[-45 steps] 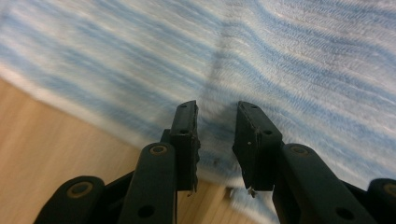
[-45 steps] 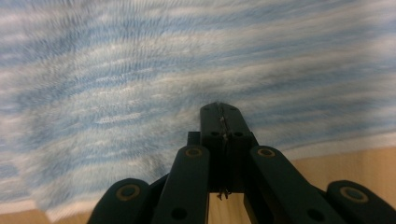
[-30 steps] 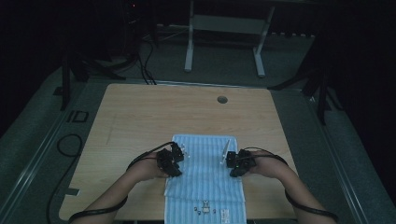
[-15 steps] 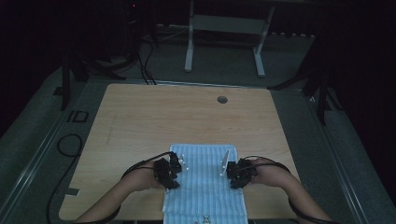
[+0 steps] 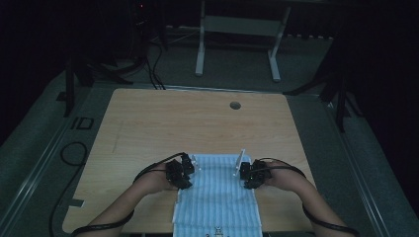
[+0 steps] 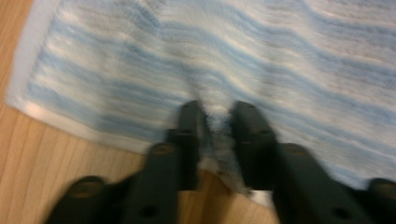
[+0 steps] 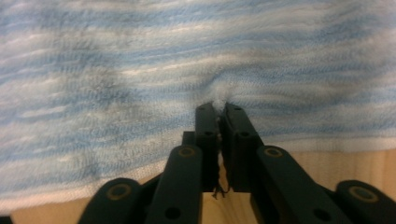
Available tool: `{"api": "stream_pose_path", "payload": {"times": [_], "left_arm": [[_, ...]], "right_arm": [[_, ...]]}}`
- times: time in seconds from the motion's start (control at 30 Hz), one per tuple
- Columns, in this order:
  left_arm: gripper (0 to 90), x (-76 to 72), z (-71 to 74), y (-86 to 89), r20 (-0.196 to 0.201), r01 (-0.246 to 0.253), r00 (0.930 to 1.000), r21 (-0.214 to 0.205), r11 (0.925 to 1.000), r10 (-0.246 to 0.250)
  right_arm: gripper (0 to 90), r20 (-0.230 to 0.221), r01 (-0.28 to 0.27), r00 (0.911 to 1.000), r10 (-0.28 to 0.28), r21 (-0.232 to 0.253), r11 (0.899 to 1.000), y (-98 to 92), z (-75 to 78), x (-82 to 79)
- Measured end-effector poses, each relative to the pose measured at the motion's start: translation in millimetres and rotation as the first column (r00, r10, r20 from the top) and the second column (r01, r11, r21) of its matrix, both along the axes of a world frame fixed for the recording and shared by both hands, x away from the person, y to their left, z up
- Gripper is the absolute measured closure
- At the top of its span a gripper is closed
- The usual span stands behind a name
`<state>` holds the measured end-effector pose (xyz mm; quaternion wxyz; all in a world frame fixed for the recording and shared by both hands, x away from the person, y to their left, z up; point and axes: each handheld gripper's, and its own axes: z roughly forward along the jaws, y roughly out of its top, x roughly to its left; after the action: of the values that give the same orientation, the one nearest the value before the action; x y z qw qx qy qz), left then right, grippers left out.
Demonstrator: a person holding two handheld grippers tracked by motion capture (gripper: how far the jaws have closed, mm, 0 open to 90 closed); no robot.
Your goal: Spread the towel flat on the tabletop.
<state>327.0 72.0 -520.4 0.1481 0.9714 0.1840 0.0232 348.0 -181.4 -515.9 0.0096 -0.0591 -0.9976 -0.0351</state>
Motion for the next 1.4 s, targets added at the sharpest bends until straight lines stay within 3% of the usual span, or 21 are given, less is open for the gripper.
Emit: {"api": "stream_pose_path", "payload": {"times": [0.1,0.23,0.5,0.57,0.63,0.67,0.7,0.73,0.77,0.8,0.83,0.9,0.93,1.0,1.07,1.1,1.2,1.27,1.3,1.33,1.4], "left_arm": [[85.5,1.9,5.5,1.4,0.009,-0.005,1.0000,-0.011,0.9999,0.005],[85.8,19.4,20.9,9.5,0.045,-0.063,0.9969,-0.035,0.9974,0.064],[83.8,66.3,38.2,9.7,0.100,-0.150,0.9830,-0.048,0.9875,0.154],[83.9,80.0,45.0,9.6,0.114,-0.174,0.9771,-0.059,0.9830,0.180],[83.9,94.5,51.0,8.9,0.139,-0.204,0.9682,-0.045,0.9780,0.208],[83.8,100.7,52.9,8.8,0.161,-0.212,0.9637,-0.027,0.9770,0.213],[83.7,100.7,52.9,8.8,0.161,-0.212,0.9637,-0.027,0.9770,0.213],[82.7,121.7,58.0,10.9,0.184,-0.273,0.9448,-0.016,0.9619,0.271],[82.6,128.2,59.1,11.9,0.177,-0.277,0.9450,-0.016,0.9609,0.275],[79.9,137.7,59.8,12.5,0.191,-0.303,0.9349,-0.005,0.9528,0.299],[78.2,143.3,60.9,13.2,0.217,-0.320,0.9243,-0.008,0.9474,0.314],[77.8,151.8,62.6,15.2,0.209,-0.339,0.9178,-0.027,0.9403,0.337],[77.8,153.2,63.2,15.5,0.203,-0.334,0.9198,-0.045,0.9416,0.336],[78.7,155.1,63.0,14.8,0.174,-0.332,0.9263,-0.040,0.9423,0.334],[84.1,151.4,60.6,11.7,0.146,-0.311,0.9388,-0.028,0.9499,0.312],[89.7,149.8,58.5,10.7,0.142,-0.315,0.9388,-0.011,0.9489,0.314],[89.5,147.8,49.0,11.1,0.146,-0.330,0.9336,-0.003,0.9439,0.327],[81.2,148.3,41.4,12.8,0.139,-0.357,0.9248,-0.004,0.9341,0.354],[73.3,148.3,37.2,13.0,0.130,-0.365,0.9229,-0.006,0.9311,0.362],[69.7,147.4,33.5,12.6,0.126,-0.371,0.9213,-0.003,0.9288,0.368],[65.4,144.5,28.1,12.3,0.085,-0.359,0.9291,-0.028,0.9330,0.360]], "right_arm": [[86.3,-0.014,-0.011,0.9998,0.011,0.004,1.000,-1.0,2.7,0.5],[86.3,0.013,0.033,0.9994,-0.034,0.046,0.998,-6.8,16.3,14.5],[86.3,0.052,0.126,0.9902,-0.130,0.065,0.990,-4.7,41.7,66.3],[86.3,0.071,0.168,0.9823,-0.173,0.076,0.983,-2.4,47.5,83.7],[86.3,0.100,0.187,0.9759,-0.194,0.075,0.979,-0.9,53.7,98.8],[86.3,0.099,0.218,0.9690,-0.226,0.084,0.972,-0.2,57.7,107.3],[86.3,0.118,0.226,0.9648,-0.235,0.089,0.970,0.4,60.3,113.2],[86.3,0.150,0.252,0.9529,-0.264,0.095,0.963,1.3,63.3,121.8],[86.1,0.149,0.288,0.9425,-0.299,0.095,0.953,2.7,66.5,132.4],[85.1,0.156,0.288,0.9411,-0.300,0.097,0.953,3.6,68.0,137.4],[85.8,0.178,0.311,0.9291,-0.324,0.099,0.945,6.2,69.7,144.7],[85.6,0.171,0.313,0.9308,-0.323,0.086,0.946,10.1,69.3,152.7],[86.2,0.191,0.319,0.9251,-0.328,0.077,0.945,12.3,68.6,155.3],[86.3,0.184,0.303,0.9317,-0.313,0.084,0.949,16.5,65.8,156.5],[87.0,0.202,0.280,0.9346,-0.293,0.092,0.956,19.6,62.8,154.5],[87.0,0.196,0.284,0.9333,-0.301,0.107,0.953,20.4,61.5,153.6],[86.8,0.157,0.269,0.9457,-0.285,0.115,0.956,20.8,55.8,149.0],[83.3,0.194,0.262,0.9421,-0.274,0.084,0.961,20.6,49.8,146.9],[74.9,0.205,0.273,0.9370,-0.283,0.074,0.959,19.1,46.9,148.0],[65.2,0.226,0.303,0.9243,-0.308,0.058,0.951,17.2,43.6,150.1],[59.7,0.275,0.375,0.8890,-0.366,0.023,0.927,11.4,39.2,156.6]]}}
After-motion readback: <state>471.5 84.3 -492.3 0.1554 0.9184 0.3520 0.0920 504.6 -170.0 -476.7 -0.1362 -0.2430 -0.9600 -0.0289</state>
